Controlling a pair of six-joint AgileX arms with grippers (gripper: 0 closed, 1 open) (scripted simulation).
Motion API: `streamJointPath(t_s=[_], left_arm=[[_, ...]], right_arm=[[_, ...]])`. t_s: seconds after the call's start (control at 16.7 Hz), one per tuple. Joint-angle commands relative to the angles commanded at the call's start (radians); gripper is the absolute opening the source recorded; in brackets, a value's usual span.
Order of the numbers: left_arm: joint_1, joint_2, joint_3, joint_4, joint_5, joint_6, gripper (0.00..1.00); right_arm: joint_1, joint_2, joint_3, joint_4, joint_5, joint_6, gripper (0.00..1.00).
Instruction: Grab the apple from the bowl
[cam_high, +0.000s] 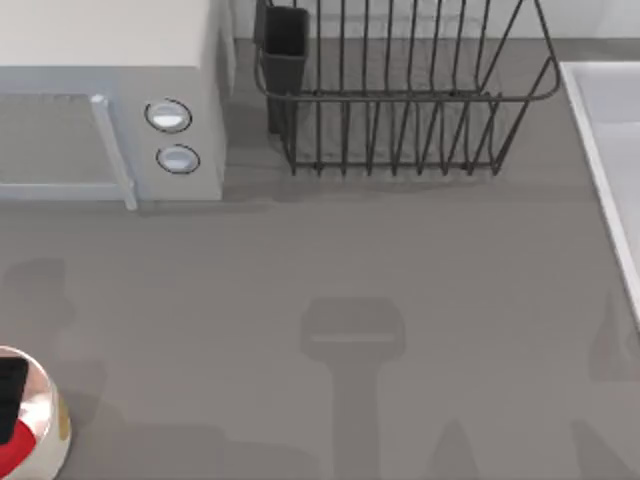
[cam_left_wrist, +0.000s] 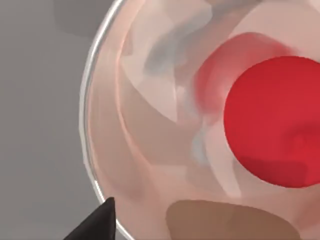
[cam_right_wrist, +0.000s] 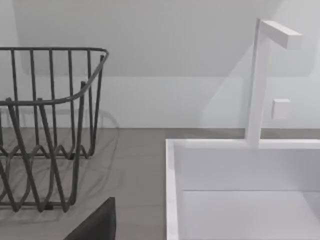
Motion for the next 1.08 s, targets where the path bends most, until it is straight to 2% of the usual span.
streamJointPath(t_s=[0.18, 0.54, 1.08], left_arm=[[0.005, 0.048, 0.035, -0.049, 0.0, 0.005, 1.0], [0.001, 0.052, 0.019, -0.031, 0.0, 0.005, 1.0], [0.009, 0.202, -0.205, 0.357, -0.001, 0.012, 1.0]], right_arm=[[0.0, 0.0, 0.0, 0.0, 0.0, 0.0, 1.0], [0.0, 0.0, 0.0, 0.0, 0.0, 0.0, 1.0], [0.0, 0.0, 0.0, 0.0, 0.0, 0.0, 1.0]])
